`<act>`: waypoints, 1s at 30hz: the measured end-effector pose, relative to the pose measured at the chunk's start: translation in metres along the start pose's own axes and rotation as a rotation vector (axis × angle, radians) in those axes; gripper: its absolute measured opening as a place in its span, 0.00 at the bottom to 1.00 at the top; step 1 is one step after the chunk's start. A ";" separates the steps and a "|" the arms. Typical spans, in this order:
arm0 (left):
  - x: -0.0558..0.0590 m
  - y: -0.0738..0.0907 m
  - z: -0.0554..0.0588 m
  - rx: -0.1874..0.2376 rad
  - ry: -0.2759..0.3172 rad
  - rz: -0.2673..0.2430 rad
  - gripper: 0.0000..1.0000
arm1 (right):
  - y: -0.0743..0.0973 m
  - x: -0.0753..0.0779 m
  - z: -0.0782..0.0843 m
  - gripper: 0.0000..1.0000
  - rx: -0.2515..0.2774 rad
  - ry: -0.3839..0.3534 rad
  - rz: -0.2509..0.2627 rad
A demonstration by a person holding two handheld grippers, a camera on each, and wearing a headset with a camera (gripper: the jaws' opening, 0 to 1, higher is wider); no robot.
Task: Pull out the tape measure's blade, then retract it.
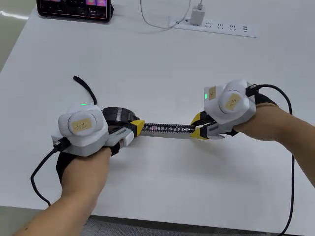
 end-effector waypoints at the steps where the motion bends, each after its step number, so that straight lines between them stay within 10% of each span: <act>1: 0.000 0.000 0.000 0.000 -0.001 0.000 0.62 | -0.001 0.000 -0.001 0.10 0.003 0.000 0.000; 30: 0.000 0.000 0.000 0.000 0.005 -0.001 0.62 | -0.014 -0.005 -0.020 0.10 0.052 -0.012 -0.014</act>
Point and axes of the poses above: the centre of the closed fingertips' face, and the gripper's own axes: y roughly backward along the fingers, x roughly to its right, z roughly out of its underside, the point moved 10 cm from there along y, roughly backward along the fingers, and after that the axes turned 10 degrees about -y, right-handed, at the moved point
